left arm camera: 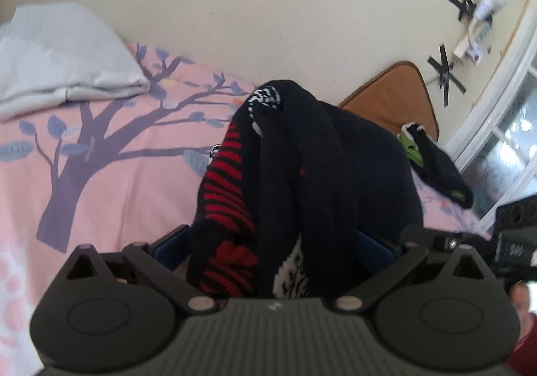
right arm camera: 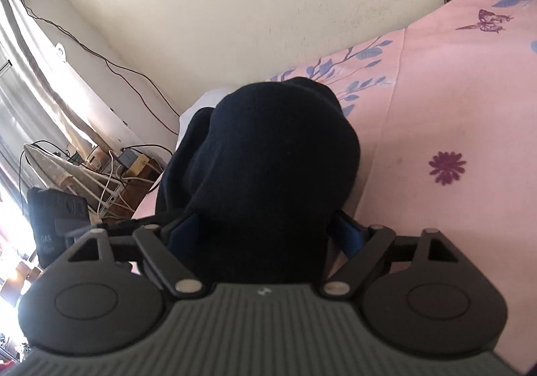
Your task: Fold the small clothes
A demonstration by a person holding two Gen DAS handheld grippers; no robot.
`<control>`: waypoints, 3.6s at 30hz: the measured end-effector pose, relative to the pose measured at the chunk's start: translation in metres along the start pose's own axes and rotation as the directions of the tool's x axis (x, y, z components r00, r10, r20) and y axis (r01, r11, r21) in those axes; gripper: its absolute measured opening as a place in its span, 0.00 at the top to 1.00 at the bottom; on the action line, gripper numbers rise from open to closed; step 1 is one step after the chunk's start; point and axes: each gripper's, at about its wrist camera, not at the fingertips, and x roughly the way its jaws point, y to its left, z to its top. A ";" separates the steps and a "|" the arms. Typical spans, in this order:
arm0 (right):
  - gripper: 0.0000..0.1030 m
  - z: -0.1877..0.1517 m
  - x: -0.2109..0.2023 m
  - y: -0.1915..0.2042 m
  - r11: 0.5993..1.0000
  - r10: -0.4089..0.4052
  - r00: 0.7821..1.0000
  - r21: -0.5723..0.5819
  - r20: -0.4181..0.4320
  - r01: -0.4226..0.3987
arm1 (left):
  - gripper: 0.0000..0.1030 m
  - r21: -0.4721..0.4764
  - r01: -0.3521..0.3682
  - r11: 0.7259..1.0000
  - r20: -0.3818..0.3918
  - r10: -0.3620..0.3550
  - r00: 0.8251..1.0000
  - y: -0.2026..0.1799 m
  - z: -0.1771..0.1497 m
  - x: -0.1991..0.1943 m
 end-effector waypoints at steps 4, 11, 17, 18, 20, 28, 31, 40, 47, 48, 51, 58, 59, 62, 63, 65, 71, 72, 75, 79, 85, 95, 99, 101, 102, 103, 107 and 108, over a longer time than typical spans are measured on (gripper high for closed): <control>0.11 0.001 0.006 0.005 1.000 -0.006 1.000 -0.010 0.009 0.006 | 0.00 0.039 -0.025 0.999 -0.004 0.025 1.000 -0.008 -0.001 0.001; 0.07 -0.005 0.013 0.010 0.998 -0.026 0.999 -0.053 0.023 0.027 | 0.00 0.033 -0.016 0.999 -0.007 0.016 1.000 -0.005 0.000 0.001; 0.00 -0.005 0.004 -0.002 0.998 0.003 1.000 -0.068 0.010 -0.003 | 0.00 0.037 -0.017 0.999 -0.003 0.017 1.000 -0.006 -0.002 0.001; 0.00 -0.005 0.005 -0.001 0.997 -0.003 1.000 -0.074 0.008 0.003 | 0.00 0.038 -0.017 0.999 -0.002 0.017 1.000 -0.006 -0.002 0.001; 0.00 -0.006 0.005 0.001 0.995 -0.015 1.000 -0.095 0.008 0.015 | 0.00 0.038 -0.014 0.999 0.000 0.014 1.000 -0.006 -0.002 0.001; 0.00 -0.007 0.007 0.006 0.990 -0.050 0.999 -0.128 0.009 0.051 | 0.01 0.018 0.009 1.000 0.003 -0.009 1.000 -0.005 -0.002 0.001; 0.00 -0.007 0.010 0.010 0.988 -0.076 0.997 -0.136 0.003 0.075 | 0.06 0.009 0.026 1.000 -0.001 -0.026 1.000 -0.006 -0.001 0.003; 0.54 0.003 -0.023 0.023 0.974 -0.069 0.997 -0.212 0.045 0.077 | 0.30 -0.103 0.106 0.989 -0.010 -0.107 0.994 -0.031 0.003 0.008; 0.55 0.032 -0.108 -0.004 0.964 -0.131 0.973 -0.205 0.188 0.169 | 0.35 0.071 0.195 0.978 -0.024 -0.194 0.981 -0.130 0.046 0.039; 0.55 0.039 -0.121 -0.008 0.959 -0.145 0.966 -0.210 0.212 0.190 | 0.35 0.095 0.210 0.973 -0.027 -0.208 0.978 -0.146 0.055 0.046; 0.55 0.069 -0.167 -0.023 0.933 -0.192 0.931 -0.235 0.312 0.271 | 0.36 0.169 0.260 0.951 -0.014 -0.261 0.965 -0.204 0.091 0.072; 0.55 0.164 -0.248 -0.101 0.894 -0.310 0.842 -0.165 0.442 0.416 | 0.34 0.207 0.323 0.924 -0.028 -0.324 0.946 -0.319 0.162 0.182; 0.55 0.174 -0.250 -0.119 0.890 -0.333 0.834 -0.146 0.440 0.432 | 0.31 0.199 0.315 0.928 -0.043 -0.313 0.949 -0.328 0.165 0.206; 0.54 0.196 -0.242 -0.186 0.880 -0.417 0.816 -0.047 0.401 0.473 | 0.29 0.180 0.235 0.955 -0.121 -0.216 0.969 -0.343 0.165 0.286; 0.54 0.200 -0.236 -0.212 0.874 -0.448 0.814 -0.010 0.370 0.485 | 0.29 0.185 0.191 0.964 -0.144 -0.166 0.976 -0.345 0.162 0.308; 0.52 0.201 -0.217 -0.260 0.842 -0.531 0.795 0.075 0.293 0.535 | 0.21 0.185 0.125 0.975 -0.191 -0.089 0.978 -0.342 0.153 0.343; 0.37 0.186 -0.209 -0.276 0.845 -0.524 0.788 0.076 0.323 0.530 | 0.13 0.177 0.136 0.975 -0.178 -0.105 0.978 -0.326 0.149 0.338; 0.31 0.185 -0.210 -0.269 0.831 -0.538 0.773 0.061 0.335 0.552 | 0.14 0.190 0.131 0.973 -0.165 -0.100 0.981 -0.325 0.148 0.328; 0.19 0.171 -0.229 -0.232 0.779 -0.568 0.697 0.011 0.438 0.627 | 0.14 0.227 0.129 0.965 -0.110 -0.107 0.988 -0.322 0.145 0.289; 0.14 0.139 -0.258 -0.197 0.782 -0.553 0.686 0.012 0.473 0.623 | 0.12 0.271 0.114 0.956 -0.062 -0.100 0.993 -0.319 0.126 0.234; 0.07 0.062 -0.262 -0.165 0.839 -0.532 0.745 0.136 0.401 0.526 | 0.04 0.333 0.037 0.942 -0.050 -0.021 0.999 -0.302 0.064 0.180; 0.07 -0.036 -0.247 -0.102 0.833 -0.551 0.742 0.203 0.383 0.514 | 0.00 0.404 -0.104 0.909 -0.016 0.121 0.993 -0.276 -0.004 0.116; 0.07 -0.054 -0.242 -0.092 0.801 -0.593 0.692 0.217 0.412 0.558 | 0.00 0.398 -0.108 0.911 -0.024 0.129 0.991 -0.264 -0.015 0.107; 0.06 -0.059 -0.240 -0.093 0.792 -0.607 0.674 0.249 0.421 0.558 | 0.00 0.398 -0.109 0.911 -0.036 0.134 0.990 -0.259 -0.018 0.107; 0.06 -0.062 -0.239 -0.094 0.791 -0.610 0.669 0.269 0.425 0.550 | 0.00 0.401 -0.108 0.910 -0.041 0.136 0.990 -0.257 -0.020 0.107; 0.04 -0.063 -0.238 -0.095 0.788 -0.614 0.663 0.287 0.429 0.545 | 0.00 0.405 -0.110 0.908 -0.042 0.138 0.989 -0.255 -0.021 0.107; 0.00 -0.061 -0.233 -0.095 0.774 -0.630 0.640 0.294 0.440 0.561 | 0.00 0.403 -0.112 0.908 -0.026 0.133 0.991 -0.251 -0.023 0.109; 0.00 -0.060 -0.231 -0.095 0.775 -0.628 0.636 0.288 0.447 0.563 | 0.00 0.400 -0.108 0.910 -0.023 0.128 0.992 -0.250 -0.024 0.109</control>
